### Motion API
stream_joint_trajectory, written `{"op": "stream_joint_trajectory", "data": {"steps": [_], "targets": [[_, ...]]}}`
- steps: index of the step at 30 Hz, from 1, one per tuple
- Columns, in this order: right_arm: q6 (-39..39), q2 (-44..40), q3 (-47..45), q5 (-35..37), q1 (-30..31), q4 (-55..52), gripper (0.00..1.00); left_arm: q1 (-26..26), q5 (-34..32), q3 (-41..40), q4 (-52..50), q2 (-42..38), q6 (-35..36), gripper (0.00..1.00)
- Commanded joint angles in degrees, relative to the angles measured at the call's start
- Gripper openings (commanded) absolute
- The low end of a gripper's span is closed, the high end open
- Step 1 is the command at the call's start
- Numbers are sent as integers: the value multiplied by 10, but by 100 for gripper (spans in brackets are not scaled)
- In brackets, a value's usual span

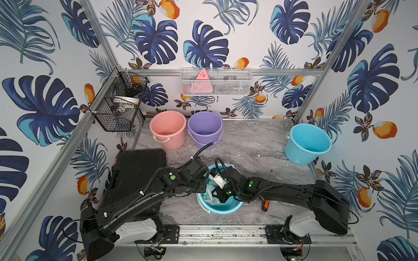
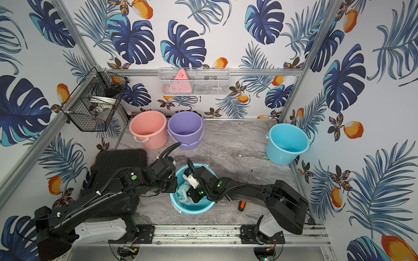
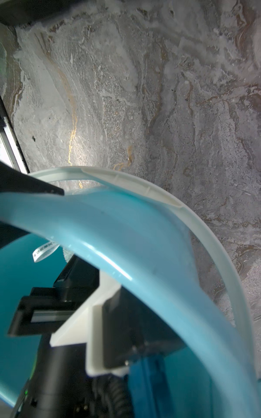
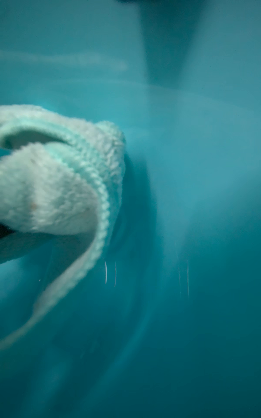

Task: Wipe the inside of the bucket with a cloth
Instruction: Wipe the dirt from the bucket.

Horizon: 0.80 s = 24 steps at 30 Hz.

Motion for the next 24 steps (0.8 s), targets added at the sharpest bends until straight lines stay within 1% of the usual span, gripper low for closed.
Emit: {"op": "stream_joint_trajectory", "data": {"steps": [1, 5, 7, 10, 15, 19, 24], "targets": [[14, 0, 2, 140, 12, 58, 0, 0, -1, 1, 5, -1, 5, 0], [-33, 0, 16, 246, 34, 29, 0, 0, -3, 0, 1, -4, 5, 0], [-56, -2, 22, 285, 41, 15, 0, 0, -3, 1, 1, -4, 5, 0], [-92, -3, 35, 324, 44, -18, 0, 0, -3, 3, 1, -3, 5, 0], [-163, 11, 79, 366, 46, -137, 0, 0, -7, 8, -4, -4, 5, 0], [-217, 26, 108, 382, 46, -247, 0, 0, -10, 10, -7, -3, 7, 0], [-244, 39, 128, 383, 46, -363, 0, 0, -14, 14, -10, -1, 8, 0]]}}
